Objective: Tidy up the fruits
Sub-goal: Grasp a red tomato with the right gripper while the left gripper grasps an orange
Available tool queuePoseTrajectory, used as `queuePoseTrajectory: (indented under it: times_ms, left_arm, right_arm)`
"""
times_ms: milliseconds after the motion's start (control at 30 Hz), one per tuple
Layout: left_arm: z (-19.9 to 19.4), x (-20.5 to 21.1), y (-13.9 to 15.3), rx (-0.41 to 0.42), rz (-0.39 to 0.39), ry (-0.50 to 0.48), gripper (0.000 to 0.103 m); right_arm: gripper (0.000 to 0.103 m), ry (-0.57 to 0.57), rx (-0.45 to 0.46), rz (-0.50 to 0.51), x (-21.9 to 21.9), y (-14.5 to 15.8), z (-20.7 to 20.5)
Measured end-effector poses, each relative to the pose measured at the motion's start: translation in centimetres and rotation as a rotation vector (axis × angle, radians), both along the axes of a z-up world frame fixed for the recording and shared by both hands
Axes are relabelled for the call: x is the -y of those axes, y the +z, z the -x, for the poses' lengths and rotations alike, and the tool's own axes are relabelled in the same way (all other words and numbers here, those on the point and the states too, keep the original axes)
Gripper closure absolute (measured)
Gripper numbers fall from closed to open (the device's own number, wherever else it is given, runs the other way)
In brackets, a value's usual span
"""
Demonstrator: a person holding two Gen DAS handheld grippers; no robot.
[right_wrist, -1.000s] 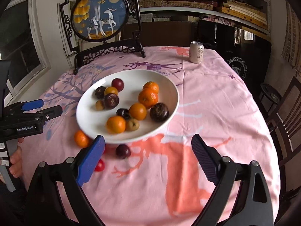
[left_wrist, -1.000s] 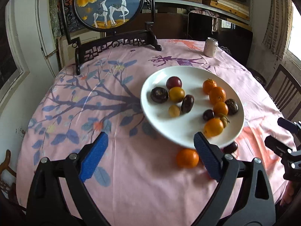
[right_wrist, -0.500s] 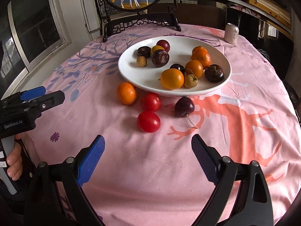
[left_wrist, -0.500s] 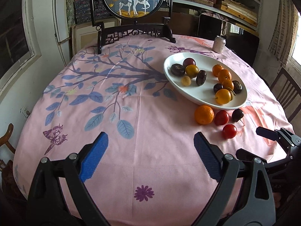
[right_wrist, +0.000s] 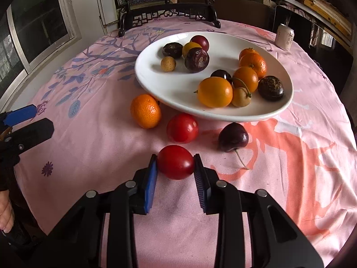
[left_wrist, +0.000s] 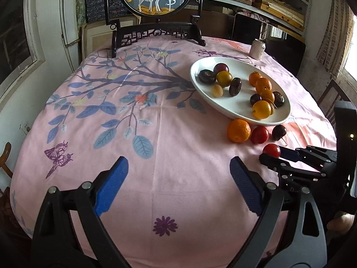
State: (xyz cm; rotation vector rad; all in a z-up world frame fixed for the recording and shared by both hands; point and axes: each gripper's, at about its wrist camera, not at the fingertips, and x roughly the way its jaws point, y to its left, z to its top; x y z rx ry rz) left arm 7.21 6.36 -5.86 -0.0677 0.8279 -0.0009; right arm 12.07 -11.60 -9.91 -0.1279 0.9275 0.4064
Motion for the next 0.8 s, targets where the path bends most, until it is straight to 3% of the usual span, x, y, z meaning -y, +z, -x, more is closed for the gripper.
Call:
queuePoseTrajectory:
  times_ms: [233,400,600,667,733,800]
  left_arm:
    - [-2.9,4.0,-1.0,-0.035,0.000,-0.091,0.009]
    - [-5.7,6.3,-2.6,-0.080,-0.047,-0.103,0.009]
    - [-7.9,7.0,-3.5,-0.114,-0.003,-0.125,0.011]
    - [-8.4,7.3,-3.7,-0.113,0.007,-0.138,0.019]
    - [-8.8,7.4,-3.7,-0.107,0.006,-0.140,0.042]
    - [-9.4,7.4,-4.1,-0.131,0.055,-0.176,0.058]
  right_arm:
    - [0.071,-0.030,0.024,-0.022,2.7,1.5,2.4]
    - [0.071,-0.070,0.003,-0.062,5.2,1.5,3.1]
    - [0.071,-0.101,0.019,-0.099,7.2,2.0,4.1]
    - [0.071,-0.106,0.021,-0.106,7.6,2.0,4.3]
    - [0.071,-0.110,0.021,-0.112,7.8,2.1,4.4]
    - [0.071,-0.113,0.020,-0.116,7.7,2.2,4.4]
